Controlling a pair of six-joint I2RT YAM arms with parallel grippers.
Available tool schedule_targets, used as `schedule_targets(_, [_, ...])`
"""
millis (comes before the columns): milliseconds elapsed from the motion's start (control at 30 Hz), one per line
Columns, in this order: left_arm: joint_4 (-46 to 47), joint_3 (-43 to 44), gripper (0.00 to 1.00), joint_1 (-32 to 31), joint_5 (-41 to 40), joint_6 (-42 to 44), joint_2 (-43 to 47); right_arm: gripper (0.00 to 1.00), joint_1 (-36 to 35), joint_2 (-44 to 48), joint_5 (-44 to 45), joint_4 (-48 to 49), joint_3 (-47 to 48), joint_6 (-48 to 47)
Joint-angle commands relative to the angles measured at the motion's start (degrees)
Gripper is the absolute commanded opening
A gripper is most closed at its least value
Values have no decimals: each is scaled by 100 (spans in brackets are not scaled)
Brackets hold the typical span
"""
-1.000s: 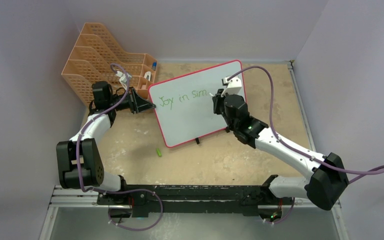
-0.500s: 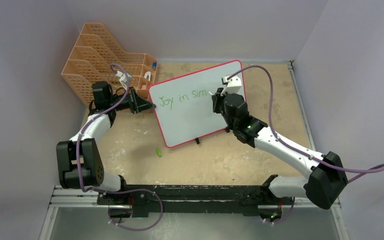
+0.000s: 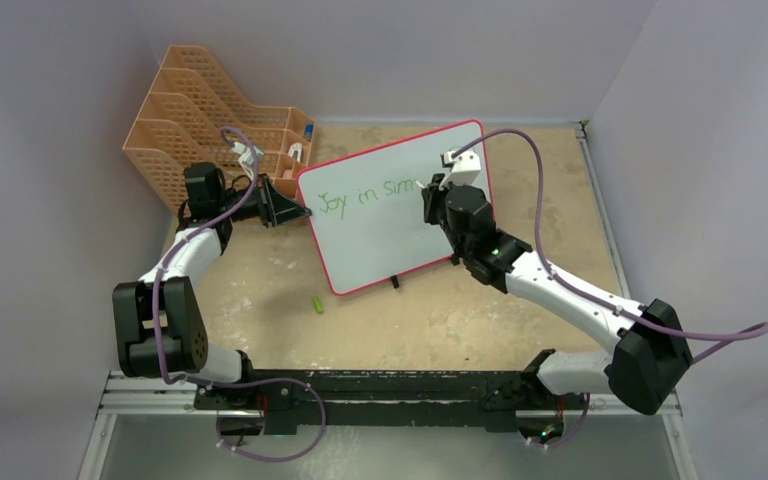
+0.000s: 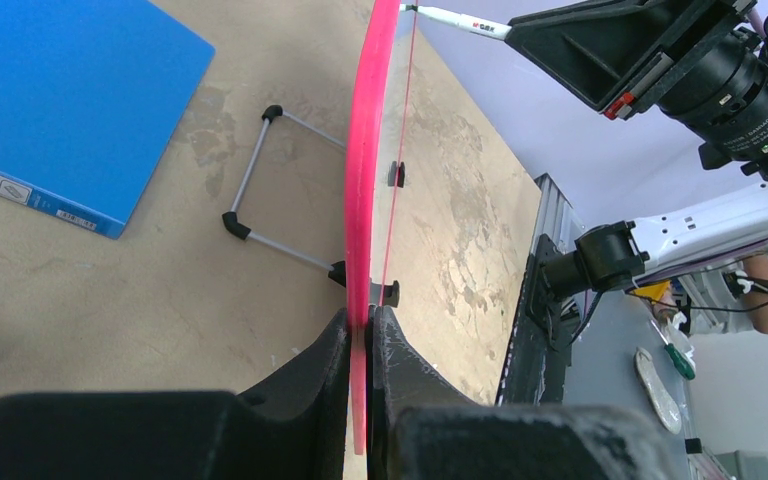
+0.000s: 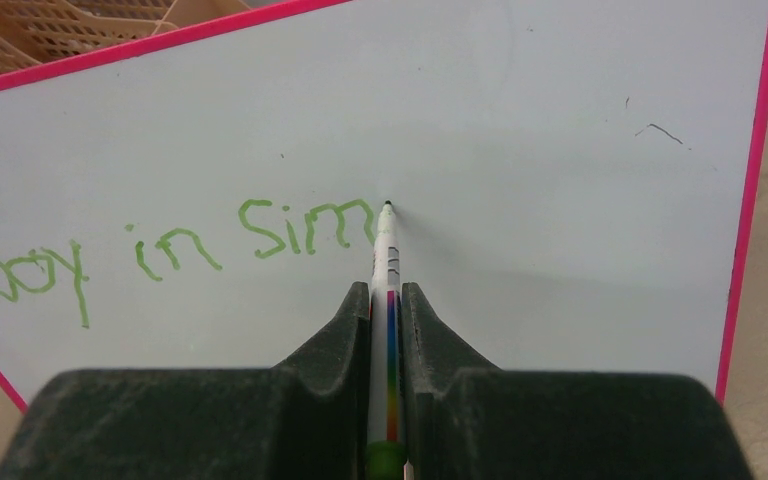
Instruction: Write a sentence on the whiteboard
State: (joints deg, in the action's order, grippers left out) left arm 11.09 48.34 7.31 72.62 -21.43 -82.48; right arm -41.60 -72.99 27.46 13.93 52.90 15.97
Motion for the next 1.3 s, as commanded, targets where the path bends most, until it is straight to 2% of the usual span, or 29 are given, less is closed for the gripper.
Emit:
schedule_targets(0, [42,178,0,-60,-33,104,118,0,27,-30,39,285,267,-67])
schedule_targets(1267, [44,167,0,-66,-50,95,136,0,36,237,-247,-710,-354,451])
